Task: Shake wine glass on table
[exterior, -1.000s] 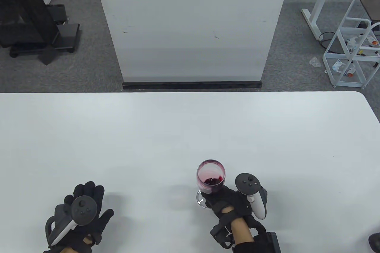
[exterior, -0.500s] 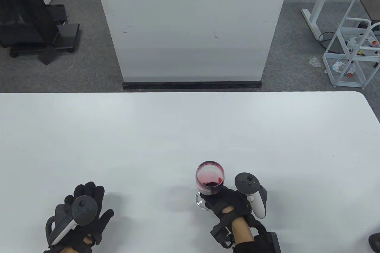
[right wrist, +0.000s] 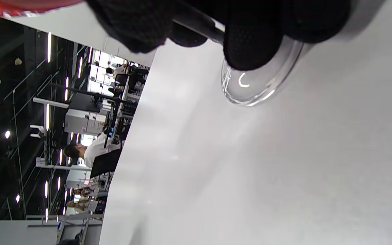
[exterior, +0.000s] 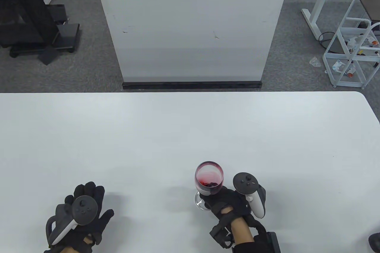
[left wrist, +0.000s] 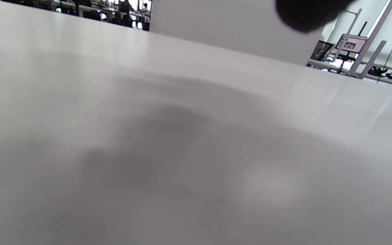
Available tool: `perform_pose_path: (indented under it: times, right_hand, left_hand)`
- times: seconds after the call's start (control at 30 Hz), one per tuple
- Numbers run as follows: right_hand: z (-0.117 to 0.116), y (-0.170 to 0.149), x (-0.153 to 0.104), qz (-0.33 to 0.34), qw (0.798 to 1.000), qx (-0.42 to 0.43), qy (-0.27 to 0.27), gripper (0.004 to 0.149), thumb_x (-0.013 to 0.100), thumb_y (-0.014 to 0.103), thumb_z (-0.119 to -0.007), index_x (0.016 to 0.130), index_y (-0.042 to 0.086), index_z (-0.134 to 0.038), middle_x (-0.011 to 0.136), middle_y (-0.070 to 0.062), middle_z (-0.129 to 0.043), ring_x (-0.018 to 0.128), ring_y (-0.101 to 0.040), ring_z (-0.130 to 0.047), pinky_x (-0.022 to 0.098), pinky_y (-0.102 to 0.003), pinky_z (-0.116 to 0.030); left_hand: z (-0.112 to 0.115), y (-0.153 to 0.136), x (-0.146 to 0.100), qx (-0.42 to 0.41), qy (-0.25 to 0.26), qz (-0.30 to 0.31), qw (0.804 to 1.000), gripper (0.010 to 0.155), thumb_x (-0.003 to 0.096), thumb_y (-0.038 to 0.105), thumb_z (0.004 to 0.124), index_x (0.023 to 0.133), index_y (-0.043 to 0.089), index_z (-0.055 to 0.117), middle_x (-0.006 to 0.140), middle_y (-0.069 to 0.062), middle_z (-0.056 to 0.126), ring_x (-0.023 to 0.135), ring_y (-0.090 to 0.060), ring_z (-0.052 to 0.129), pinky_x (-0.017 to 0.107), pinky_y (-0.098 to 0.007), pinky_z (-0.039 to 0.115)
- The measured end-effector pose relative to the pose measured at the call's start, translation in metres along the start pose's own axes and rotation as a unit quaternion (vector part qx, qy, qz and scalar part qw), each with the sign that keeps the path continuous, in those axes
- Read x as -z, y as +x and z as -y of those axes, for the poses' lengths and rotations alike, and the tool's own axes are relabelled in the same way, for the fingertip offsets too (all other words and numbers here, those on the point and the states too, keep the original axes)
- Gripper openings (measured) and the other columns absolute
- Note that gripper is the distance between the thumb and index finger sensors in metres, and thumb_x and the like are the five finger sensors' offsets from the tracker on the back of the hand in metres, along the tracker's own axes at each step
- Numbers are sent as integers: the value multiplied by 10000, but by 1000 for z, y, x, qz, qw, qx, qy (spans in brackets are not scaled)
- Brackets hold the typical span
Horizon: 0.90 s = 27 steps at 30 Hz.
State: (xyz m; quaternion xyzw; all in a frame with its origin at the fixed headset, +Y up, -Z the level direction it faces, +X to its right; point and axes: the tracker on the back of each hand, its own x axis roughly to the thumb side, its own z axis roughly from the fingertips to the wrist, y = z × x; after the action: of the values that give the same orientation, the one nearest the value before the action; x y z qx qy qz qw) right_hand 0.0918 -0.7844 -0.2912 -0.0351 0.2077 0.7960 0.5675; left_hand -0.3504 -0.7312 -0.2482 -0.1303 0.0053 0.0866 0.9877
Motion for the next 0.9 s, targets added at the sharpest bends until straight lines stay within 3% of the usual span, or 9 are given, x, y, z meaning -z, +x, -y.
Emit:
perform_pose_path:
  times: [0.07,0.17,0.3,0.47,0.57,0.7,0.83,0.9]
  right_hand:
    - [-3,-1,0,2,1000,2,-2,550,516,381,-763,997,203,-563,1083,-92,-521,735,-257,-803,517,-442,-739]
    - [-1,1,0,3,1000,-8,19,534,486,381,-815,953,183,-650,1052,-98,-601,685,-286,-839,480,-460,-755]
    - [-1,-2,0,-1,1000,2,-7,547,518,387,-765,995,204,-569,1083,-92,-527,731,-256,-807,517,-442,-741]
    - [2,-2,0,4,999,-7,32,536,494,385,-808,962,190,-635,1063,-92,-582,699,-281,-831,491,-455,-753]
    - [0,-3,-2,-4,1000,4,-12,548,519,387,-764,996,202,-569,1085,-90,-525,733,-256,-808,516,-441,-742]
    - [4,-2,-2,-6,1000,-9,28,526,496,354,-810,962,189,-633,1066,-89,-576,703,-283,-826,494,-460,-748]
    - [0,-3,-3,-5,1000,0,-25,537,515,361,-764,991,201,-574,1081,-93,-531,724,-255,-811,511,-442,-745]
    - [0,-2,-1,-2,1000,4,6,531,497,355,-790,971,196,-613,1069,-93,-558,699,-264,-826,495,-454,-750]
  left_hand:
    - [0,0,0,-1,0,1,1000,769,474,602,598,1051,345,160,1141,47,19,1054,-272,-34,752,-521,29]
    - [0,0,0,0,-1,1,1000,770,473,602,599,1051,345,160,1140,45,20,1053,-273,-33,752,-521,30]
    - [0,0,0,-3,1,2,1000,769,474,603,598,1051,345,160,1141,47,19,1053,-272,-34,752,-521,29]
    - [0,0,0,1,3,1,1000,770,474,603,598,1050,345,157,1140,47,18,1053,-272,-34,752,-520,30]
    - [-1,-1,0,-2,4,1,1000,771,474,602,598,1050,345,156,1141,48,18,1054,-271,-35,752,-521,28]
    - [1,0,0,3,1,2,1000,770,473,603,598,1050,346,157,1140,46,18,1053,-273,-33,752,-520,29]
    - [1,0,1,-1,2,4,1000,771,474,603,598,1050,346,155,1141,48,18,1054,-271,-35,752,-520,27]
    - [2,0,1,1,-1,3,1000,771,474,603,598,1050,345,155,1140,47,17,1053,-273,-33,751,-521,28]
